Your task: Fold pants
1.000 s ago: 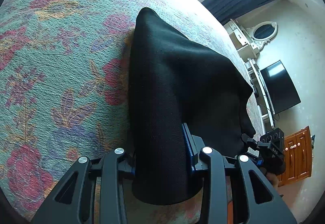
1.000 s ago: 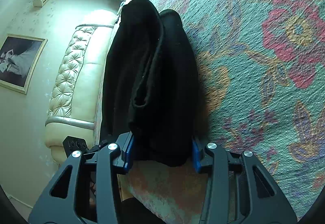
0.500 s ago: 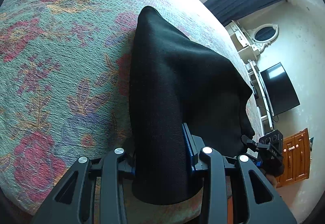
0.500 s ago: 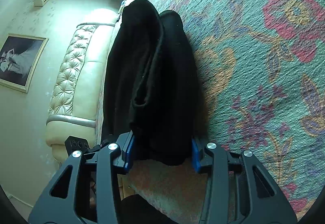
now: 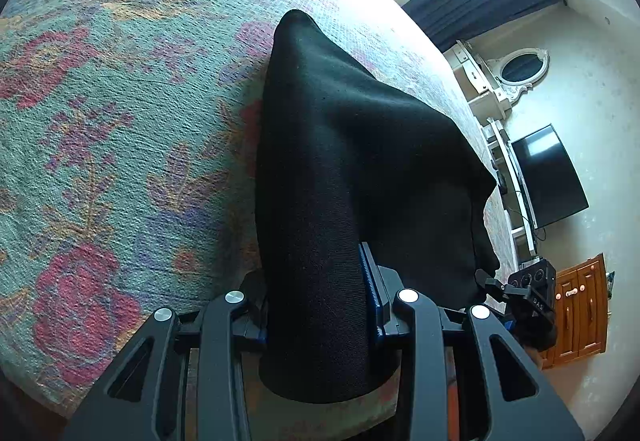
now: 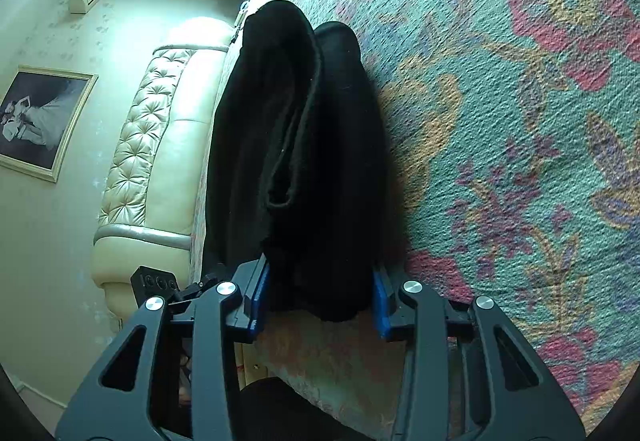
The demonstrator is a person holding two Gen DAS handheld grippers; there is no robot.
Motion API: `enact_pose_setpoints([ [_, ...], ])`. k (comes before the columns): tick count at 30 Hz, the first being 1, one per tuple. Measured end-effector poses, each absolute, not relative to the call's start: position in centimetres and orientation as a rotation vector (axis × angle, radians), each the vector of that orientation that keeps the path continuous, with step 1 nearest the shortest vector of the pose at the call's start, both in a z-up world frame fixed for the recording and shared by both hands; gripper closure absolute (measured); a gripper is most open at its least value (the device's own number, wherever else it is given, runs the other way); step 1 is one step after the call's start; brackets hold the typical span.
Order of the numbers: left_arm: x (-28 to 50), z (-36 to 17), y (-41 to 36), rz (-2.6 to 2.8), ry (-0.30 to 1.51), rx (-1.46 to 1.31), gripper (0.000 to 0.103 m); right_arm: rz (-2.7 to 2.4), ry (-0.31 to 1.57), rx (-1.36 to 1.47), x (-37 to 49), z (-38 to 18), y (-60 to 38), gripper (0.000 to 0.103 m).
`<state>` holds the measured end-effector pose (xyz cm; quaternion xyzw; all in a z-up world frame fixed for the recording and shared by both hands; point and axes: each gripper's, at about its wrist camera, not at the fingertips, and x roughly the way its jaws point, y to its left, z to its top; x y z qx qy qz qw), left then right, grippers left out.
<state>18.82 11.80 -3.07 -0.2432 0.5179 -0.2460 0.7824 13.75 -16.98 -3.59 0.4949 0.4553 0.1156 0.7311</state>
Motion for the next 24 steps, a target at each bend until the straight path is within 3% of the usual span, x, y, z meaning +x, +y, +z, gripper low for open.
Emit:
enact_pose_setpoints([
  [10, 18.6, -3.2, 13.1, -0.59, 1.104, -0.551, 0.062, 0.269, 1.02, 1.086, 12.4, -4.0, -17.0, 0.064],
  [15, 18.4, -3.4, 14.8, -0.66, 1.056, -0.61, 0.062, 0.294, 1.015, 1.1, 12.6, -4.0, -18.3, 0.05],
  [17, 18.3, -3.2, 15.3, -0.673, 1.039, -0.609, 0.06, 0.303, 1.001, 1.102, 12.7, -3.7, -18.9, 0.038],
  [24, 19.1, -3.7, 16.2, -0.79, 1.045, -0.695, 0.057, 0.292, 0.968, 1.079, 15.9, -3.2, -21.4, 0.025],
])
